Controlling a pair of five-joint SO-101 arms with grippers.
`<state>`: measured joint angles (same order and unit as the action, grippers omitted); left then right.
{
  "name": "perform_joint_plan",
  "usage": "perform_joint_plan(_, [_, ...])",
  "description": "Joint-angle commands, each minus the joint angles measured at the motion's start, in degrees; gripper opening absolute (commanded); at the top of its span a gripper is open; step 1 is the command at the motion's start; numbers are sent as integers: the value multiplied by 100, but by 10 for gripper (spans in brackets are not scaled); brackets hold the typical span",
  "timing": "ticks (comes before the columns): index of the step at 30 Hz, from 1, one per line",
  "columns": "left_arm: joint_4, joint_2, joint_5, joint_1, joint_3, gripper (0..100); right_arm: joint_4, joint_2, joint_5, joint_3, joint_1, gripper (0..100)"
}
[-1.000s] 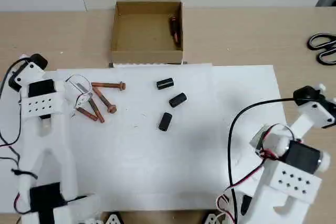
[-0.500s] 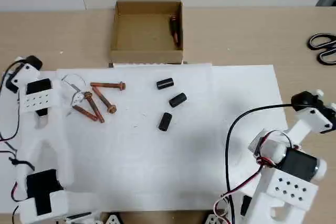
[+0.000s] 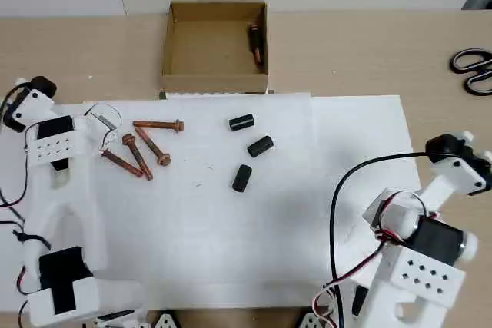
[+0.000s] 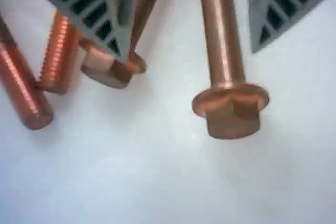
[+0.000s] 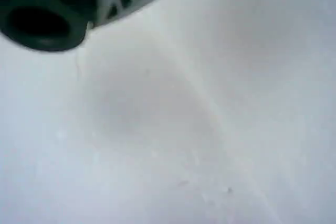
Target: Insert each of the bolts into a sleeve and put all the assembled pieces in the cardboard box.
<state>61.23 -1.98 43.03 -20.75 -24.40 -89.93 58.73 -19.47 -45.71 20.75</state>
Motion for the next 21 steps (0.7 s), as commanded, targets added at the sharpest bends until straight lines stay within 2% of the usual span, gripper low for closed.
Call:
perform_joint_plan(1, [-97,255,-18,53,233,141,66,92,26,35,40,3])
perform_joint_plan(15, [-246,1231,0,114,391,134,48,92,26,35,48,3])
perform_joint_plan(20, [-440,1530,0,62,391,6,48,163,26,35,48,3])
perform_joint_plan(21, [-457,1538,0,70,400,5,48,215,26,35,40,3])
